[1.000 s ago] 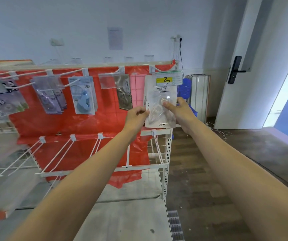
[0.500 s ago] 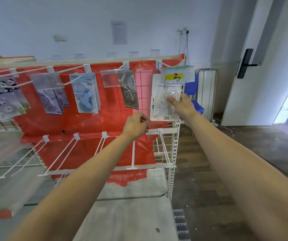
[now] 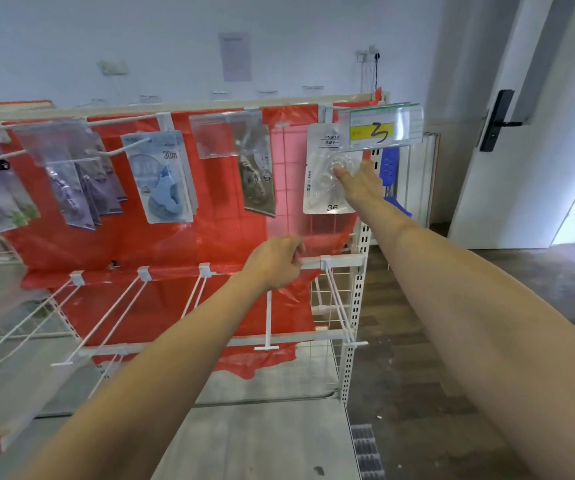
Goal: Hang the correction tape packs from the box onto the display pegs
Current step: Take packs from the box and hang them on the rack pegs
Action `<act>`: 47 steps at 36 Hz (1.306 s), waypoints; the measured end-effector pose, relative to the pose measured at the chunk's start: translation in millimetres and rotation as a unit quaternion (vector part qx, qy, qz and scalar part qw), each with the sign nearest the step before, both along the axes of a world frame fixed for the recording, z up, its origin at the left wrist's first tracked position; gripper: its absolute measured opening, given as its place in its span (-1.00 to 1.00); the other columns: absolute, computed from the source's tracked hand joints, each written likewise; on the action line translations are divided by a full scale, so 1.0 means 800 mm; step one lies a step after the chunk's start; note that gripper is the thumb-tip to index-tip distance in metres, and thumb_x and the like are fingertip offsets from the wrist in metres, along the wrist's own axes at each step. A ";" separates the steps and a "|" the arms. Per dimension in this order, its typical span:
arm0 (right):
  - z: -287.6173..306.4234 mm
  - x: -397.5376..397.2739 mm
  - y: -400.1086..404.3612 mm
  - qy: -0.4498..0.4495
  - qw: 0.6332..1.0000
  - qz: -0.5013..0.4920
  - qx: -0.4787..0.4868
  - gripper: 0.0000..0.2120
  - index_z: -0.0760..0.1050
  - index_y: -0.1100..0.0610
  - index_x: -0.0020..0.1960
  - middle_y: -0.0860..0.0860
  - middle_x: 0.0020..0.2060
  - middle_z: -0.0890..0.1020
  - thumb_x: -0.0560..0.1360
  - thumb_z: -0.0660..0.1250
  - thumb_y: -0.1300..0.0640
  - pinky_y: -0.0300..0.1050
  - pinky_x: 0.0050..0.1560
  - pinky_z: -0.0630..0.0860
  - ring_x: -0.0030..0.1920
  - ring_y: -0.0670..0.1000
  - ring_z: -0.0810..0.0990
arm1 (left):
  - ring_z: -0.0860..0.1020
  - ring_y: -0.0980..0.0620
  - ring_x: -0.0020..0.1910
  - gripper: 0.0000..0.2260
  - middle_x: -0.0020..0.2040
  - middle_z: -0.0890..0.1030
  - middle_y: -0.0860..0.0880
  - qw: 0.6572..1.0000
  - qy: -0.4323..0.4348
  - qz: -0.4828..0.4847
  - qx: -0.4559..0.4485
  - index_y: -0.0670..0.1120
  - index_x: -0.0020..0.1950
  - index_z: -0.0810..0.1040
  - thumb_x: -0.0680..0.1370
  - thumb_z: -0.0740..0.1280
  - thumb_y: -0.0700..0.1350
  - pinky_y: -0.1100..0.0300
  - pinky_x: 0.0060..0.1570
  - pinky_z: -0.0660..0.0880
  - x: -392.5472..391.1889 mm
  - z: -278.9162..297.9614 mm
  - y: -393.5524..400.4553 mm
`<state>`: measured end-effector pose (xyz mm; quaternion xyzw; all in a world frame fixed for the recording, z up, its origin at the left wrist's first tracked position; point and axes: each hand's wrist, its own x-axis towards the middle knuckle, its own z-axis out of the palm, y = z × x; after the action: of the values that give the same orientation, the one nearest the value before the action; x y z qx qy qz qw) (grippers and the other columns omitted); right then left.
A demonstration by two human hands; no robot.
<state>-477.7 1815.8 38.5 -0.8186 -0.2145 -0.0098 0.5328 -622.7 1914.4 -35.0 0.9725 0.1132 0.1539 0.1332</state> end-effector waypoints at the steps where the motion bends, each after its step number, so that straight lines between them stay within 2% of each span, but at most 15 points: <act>1: -0.002 0.002 0.005 0.003 1.000 -0.004 -0.012 -0.43 0.15 0.29 0.45 0.25 0.35 0.40 0.62 0.18 -0.07 -0.05 0.16 0.33 0.34 0.21 0.38 | 0.58 -0.13 0.01 -0.81 0.04 0.62 -0.11 1.000 0.004 0.002 0.003 -0.15 0.11 0.55 0.52 0.26 -0.22 0.02 0.02 0.53 0.000 -0.001 0.003; 6: -0.017 0.002 0.018 0.019 0.999 -0.014 -0.045 -0.37 0.18 0.33 0.41 0.29 0.29 0.45 0.61 0.12 -0.17 0.03 0.14 0.37 0.29 0.27 0.43 | 0.54 -0.13 0.06 -0.80 0.09 0.59 -0.12 1.000 0.014 0.009 0.018 -0.15 0.13 0.53 0.52 0.26 -0.20 0.03 0.05 0.51 -0.006 -0.001 0.014; 8: -0.023 0.000 0.017 0.014 0.998 -0.013 -0.059 -0.46 0.20 0.32 0.39 0.30 0.27 0.45 0.63 0.14 -0.09 0.03 0.09 0.38 0.26 0.28 0.44 | 0.53 -0.12 0.07 -0.80 0.10 0.58 -0.12 0.999 0.019 0.013 0.024 -0.16 0.14 0.52 0.53 0.26 -0.20 0.05 0.05 0.49 -0.010 0.001 0.016; 11: -0.040 -0.007 0.007 -0.030 0.989 -0.003 -0.143 -0.63 0.34 0.30 0.31 0.25 0.17 0.51 0.63 0.13 0.05 -0.02 0.00 0.35 0.17 0.24 0.49 | 0.52 -0.12 0.09 -0.78 0.14 0.56 -0.12 0.999 0.029 0.020 0.028 -0.15 0.17 0.51 0.53 0.25 -0.18 0.02 0.07 0.48 -0.017 0.003 0.017; 14: -0.058 -0.024 -0.008 -0.078 0.968 -0.001 -0.239 -0.70 0.38 0.23 0.22 0.17 0.05 0.55 0.64 0.12 0.04 0.02 -0.03 0.39 0.03 0.18 0.51 | 0.52 -0.12 0.11 -0.77 0.16 0.56 -0.12 0.998 0.040 0.024 0.038 -0.14 0.19 0.51 0.54 0.26 -0.17 0.03 0.07 0.49 -0.026 0.005 0.012; 18: -0.076 -0.047 -0.029 -0.150 0.923 0.042 -0.351 -0.68 0.32 0.24 0.25 0.20 0.09 0.54 0.64 0.12 0.02 0.08 -0.01 0.43 0.11 0.23 0.53 | 0.51 -0.11 0.13 -0.76 0.19 0.54 -0.11 0.996 0.060 0.023 0.057 -0.14 0.21 0.50 0.55 0.26 -0.16 0.05 0.06 0.47 -0.042 0.004 0.003; 21: -0.083 -0.066 -0.042 -0.202 0.895 0.071 -0.391 -0.71 0.32 0.24 0.26 0.20 0.13 0.54 0.63 0.14 0.08 0.09 0.00 0.45 0.12 0.23 0.54 | 0.50 -0.12 0.15 -0.73 0.21 0.52 -0.10 0.994 0.082 0.024 0.067 -0.13 0.26 0.47 0.57 0.24 -0.15 0.03 0.06 0.47 -0.057 0.003 -0.004; 24: -0.087 -0.087 -0.046 -0.206 0.878 0.090 -0.422 -0.67 0.31 0.22 0.33 0.19 0.22 0.51 0.62 0.16 0.11 0.08 0.09 0.46 0.18 0.21 0.52 | 0.49 -0.15 0.17 -0.72 0.21 0.50 -0.12 0.988 0.118 0.033 0.089 -0.14 0.27 0.46 0.57 0.23 -0.13 0.02 0.06 0.46 -0.074 0.000 -0.007; 28: -0.100 -0.114 -0.048 -0.226 0.861 0.107 -0.444 -0.67 0.32 0.18 0.34 0.15 0.22 0.51 0.61 0.16 0.08 0.08 0.11 0.45 0.20 0.18 0.51 | 0.48 -0.16 0.19 -0.70 0.24 0.49 -0.12 0.983 0.150 0.040 0.095 -0.12 0.30 0.45 0.58 0.24 -0.12 0.01 0.09 0.45 -0.098 -0.008 -0.005; 31: -0.110 -0.134 -0.051 -0.212 0.861 0.121 -0.446 -0.66 0.31 0.19 0.36 0.17 0.25 0.48 0.63 0.11 0.07 0.10 0.12 0.42 0.21 0.21 0.49 | 0.50 -0.17 0.17 -0.72 0.20 0.50 -0.13 0.980 0.166 0.039 0.102 -0.12 0.27 0.46 0.57 0.23 -0.12 -0.01 0.11 0.48 -0.113 -0.016 -0.004; 37: -0.120 -0.175 -0.041 -0.206 0.857 0.153 -0.447 -0.61 0.31 0.19 0.35 0.16 0.26 0.47 0.62 0.13 -0.01 0.12 0.18 0.41 0.23 0.20 0.48 | 0.48 -0.18 0.19 -0.70 0.19 0.47 -0.14 0.973 0.196 0.027 0.122 -0.12 0.30 0.44 0.58 0.22 -0.08 -0.01 0.10 0.44 -0.155 -0.040 0.004; 41: -0.130 -0.216 -0.012 -0.189 0.851 0.166 -0.461 -0.65 0.31 0.18 0.35 0.17 0.25 0.46 0.61 0.16 0.07 0.11 0.18 0.43 0.23 0.21 0.48 | 0.47 -0.15 0.22 -0.69 0.22 0.46 -0.12 0.969 0.229 0.033 0.090 -0.10 0.31 0.43 0.58 0.23 -0.07 0.00 0.11 0.45 -0.200 -0.060 0.032; 47: -0.165 -0.303 0.048 -0.141 0.860 0.173 -0.458 -0.64 0.30 0.19 0.33 0.17 0.24 0.45 0.62 0.18 0.03 0.11 0.15 0.43 0.23 0.22 0.47 | 0.48 -0.15 0.19 -0.70 0.20 0.49 -0.12 0.961 0.263 0.045 0.068 -0.09 0.31 0.45 0.59 0.23 -0.06 0.01 0.11 0.46 -0.289 -0.083 0.099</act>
<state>-720.0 1853.9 -93.1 -0.9099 -0.4059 0.0663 0.0544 -854.1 1993.3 -101.2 0.9793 0.1775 -0.0938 0.0248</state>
